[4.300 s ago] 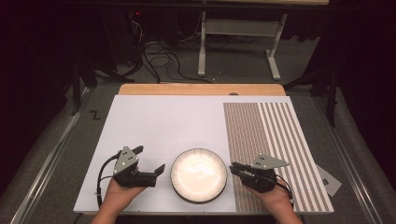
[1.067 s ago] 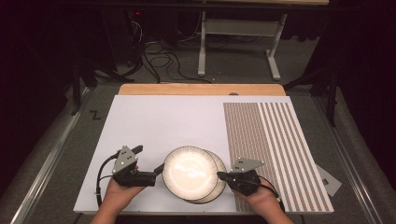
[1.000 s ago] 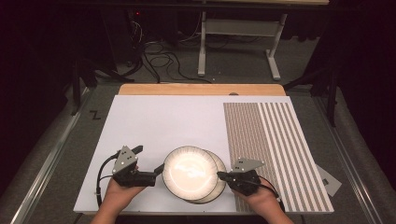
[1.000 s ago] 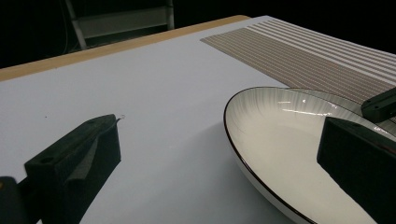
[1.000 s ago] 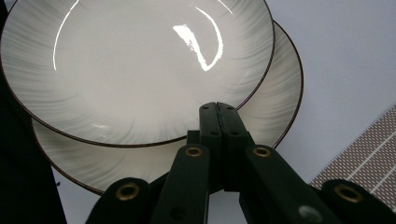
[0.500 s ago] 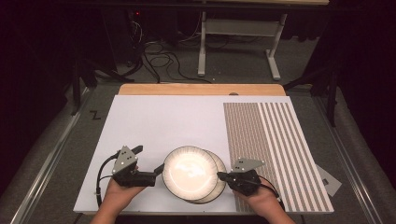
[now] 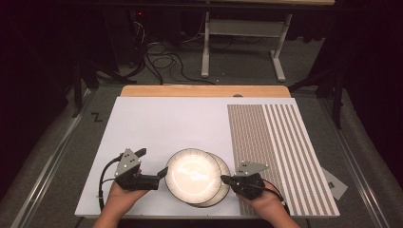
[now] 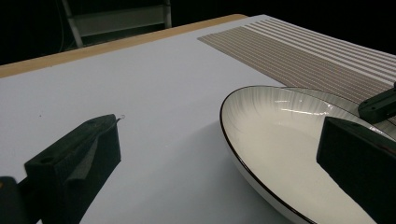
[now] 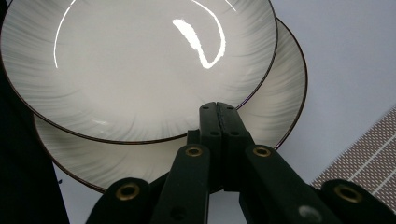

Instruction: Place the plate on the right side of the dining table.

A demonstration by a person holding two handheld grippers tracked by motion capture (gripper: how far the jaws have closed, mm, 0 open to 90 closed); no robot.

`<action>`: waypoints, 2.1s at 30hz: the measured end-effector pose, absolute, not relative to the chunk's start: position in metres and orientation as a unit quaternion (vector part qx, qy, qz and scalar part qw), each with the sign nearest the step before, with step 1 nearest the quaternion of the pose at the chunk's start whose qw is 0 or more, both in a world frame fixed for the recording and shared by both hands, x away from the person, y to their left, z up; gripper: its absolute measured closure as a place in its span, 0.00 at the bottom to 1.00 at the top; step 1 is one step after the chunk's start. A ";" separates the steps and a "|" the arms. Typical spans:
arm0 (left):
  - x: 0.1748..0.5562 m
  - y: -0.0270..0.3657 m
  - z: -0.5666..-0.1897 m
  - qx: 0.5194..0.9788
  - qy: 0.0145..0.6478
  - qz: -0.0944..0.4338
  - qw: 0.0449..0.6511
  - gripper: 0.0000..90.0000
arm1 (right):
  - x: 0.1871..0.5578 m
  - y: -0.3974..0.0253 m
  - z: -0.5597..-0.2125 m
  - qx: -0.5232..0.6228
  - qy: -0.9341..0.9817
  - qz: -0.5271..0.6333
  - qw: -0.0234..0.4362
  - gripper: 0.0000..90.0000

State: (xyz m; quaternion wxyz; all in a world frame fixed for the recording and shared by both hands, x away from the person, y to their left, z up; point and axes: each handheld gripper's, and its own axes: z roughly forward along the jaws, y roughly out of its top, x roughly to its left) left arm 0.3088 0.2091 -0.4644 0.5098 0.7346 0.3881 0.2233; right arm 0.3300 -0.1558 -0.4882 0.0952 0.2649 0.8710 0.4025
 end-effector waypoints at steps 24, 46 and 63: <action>0.320 0.194 -0.474 0.761 0.437 0.069 0.475 0.25 | 0.326 -0.126 -0.496 0.233 0.892 0.377 0.095 1.00; 0.326 0.193 -0.482 0.730 0.524 -0.029 0.438 0.68 | 0.324 -0.126 -0.495 0.227 0.893 0.374 0.102 1.00; 0.324 0.196 -0.480 0.720 0.518 -0.021 0.461 0.76 | 0.324 -0.128 -0.494 0.227 0.892 0.379 0.101 0.94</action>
